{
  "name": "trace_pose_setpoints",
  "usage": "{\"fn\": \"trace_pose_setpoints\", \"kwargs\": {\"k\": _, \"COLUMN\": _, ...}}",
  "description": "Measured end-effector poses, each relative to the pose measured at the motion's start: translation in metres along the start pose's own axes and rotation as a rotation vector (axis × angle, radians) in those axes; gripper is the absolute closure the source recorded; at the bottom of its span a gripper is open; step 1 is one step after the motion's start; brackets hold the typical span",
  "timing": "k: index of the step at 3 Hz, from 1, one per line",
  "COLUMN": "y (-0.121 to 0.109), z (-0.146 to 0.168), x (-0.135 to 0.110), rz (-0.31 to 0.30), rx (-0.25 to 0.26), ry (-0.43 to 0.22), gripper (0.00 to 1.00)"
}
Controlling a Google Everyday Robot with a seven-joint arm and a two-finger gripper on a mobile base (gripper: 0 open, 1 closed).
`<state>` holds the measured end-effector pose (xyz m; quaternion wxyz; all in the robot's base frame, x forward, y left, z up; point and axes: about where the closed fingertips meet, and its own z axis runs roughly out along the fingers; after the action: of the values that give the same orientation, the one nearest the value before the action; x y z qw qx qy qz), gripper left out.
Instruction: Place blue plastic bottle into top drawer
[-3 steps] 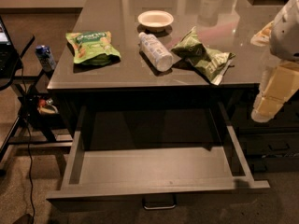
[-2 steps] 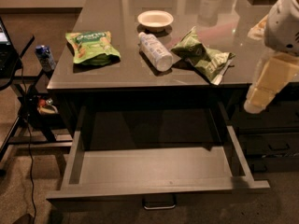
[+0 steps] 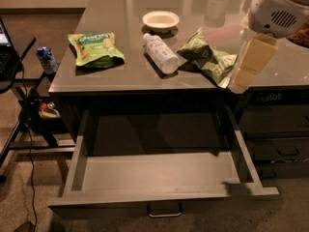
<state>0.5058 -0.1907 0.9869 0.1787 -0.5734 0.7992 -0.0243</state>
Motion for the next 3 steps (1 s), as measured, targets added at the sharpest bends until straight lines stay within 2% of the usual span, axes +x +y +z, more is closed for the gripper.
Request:
{"fn": "trace_pose_setpoints", "kwargs": {"k": 1, "y": -0.004, "z": 0.006, "x": -0.005, "rz": -0.013, "rx": 0.004, "ry": -0.03, "gripper": 0.0}}
{"fn": "trace_pose_setpoints", "kwargs": {"k": 2, "y": -0.014, "z": 0.019, "x": -0.016, "rz": -0.03, "rx": -0.016, "ry": -0.071, "gripper": 0.0}}
{"fn": "trace_pose_setpoints", "kwargs": {"k": 3, "y": -0.037, "z": 0.042, "x": -0.04, "rz": -0.04, "rx": -0.044, "ry": -0.094, "gripper": 0.0}}
